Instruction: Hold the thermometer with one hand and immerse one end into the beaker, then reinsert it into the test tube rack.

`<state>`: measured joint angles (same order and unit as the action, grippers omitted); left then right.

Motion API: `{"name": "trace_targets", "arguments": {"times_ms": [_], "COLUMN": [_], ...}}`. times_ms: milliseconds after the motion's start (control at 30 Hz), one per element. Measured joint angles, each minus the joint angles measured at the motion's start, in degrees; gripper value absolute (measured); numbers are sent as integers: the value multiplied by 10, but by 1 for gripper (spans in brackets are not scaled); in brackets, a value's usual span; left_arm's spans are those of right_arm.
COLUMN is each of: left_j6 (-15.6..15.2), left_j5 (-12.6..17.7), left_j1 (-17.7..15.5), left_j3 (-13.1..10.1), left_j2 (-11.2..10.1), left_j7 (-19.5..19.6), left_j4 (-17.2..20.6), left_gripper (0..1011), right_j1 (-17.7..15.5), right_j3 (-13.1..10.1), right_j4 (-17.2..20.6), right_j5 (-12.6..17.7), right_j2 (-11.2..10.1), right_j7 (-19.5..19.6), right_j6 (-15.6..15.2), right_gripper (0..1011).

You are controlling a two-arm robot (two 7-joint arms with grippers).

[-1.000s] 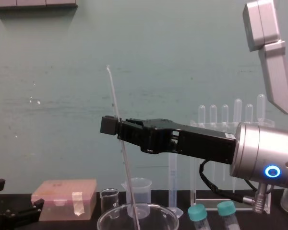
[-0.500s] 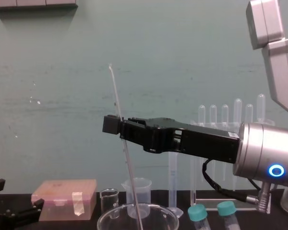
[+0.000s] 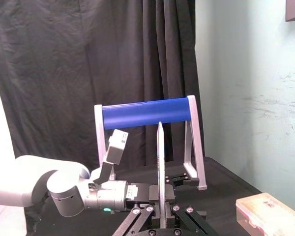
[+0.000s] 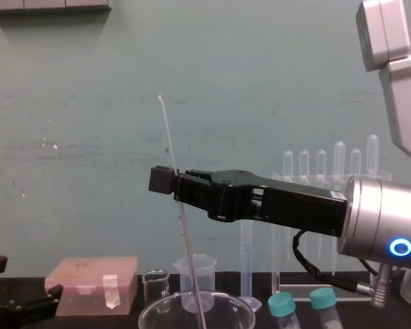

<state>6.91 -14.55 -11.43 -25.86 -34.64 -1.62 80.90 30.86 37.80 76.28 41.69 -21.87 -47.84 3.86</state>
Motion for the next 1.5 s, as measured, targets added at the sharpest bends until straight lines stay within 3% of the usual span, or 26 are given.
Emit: {"name": "trace_targets", "arguments": {"times_ms": [1500], "left_j6": [0], "left_j5": [0], "left_j1": [0], "left_j3": [0], "left_j2": [0], "left_j7": [0], "left_j4": [0], "left_gripper": [1008], "right_j1": [1], "right_j3": [0], "right_j4": [2], "right_j5": [4], "right_j2": [-1], "right_j7": [0], "right_j6": [-3], "right_gripper": [56]}}
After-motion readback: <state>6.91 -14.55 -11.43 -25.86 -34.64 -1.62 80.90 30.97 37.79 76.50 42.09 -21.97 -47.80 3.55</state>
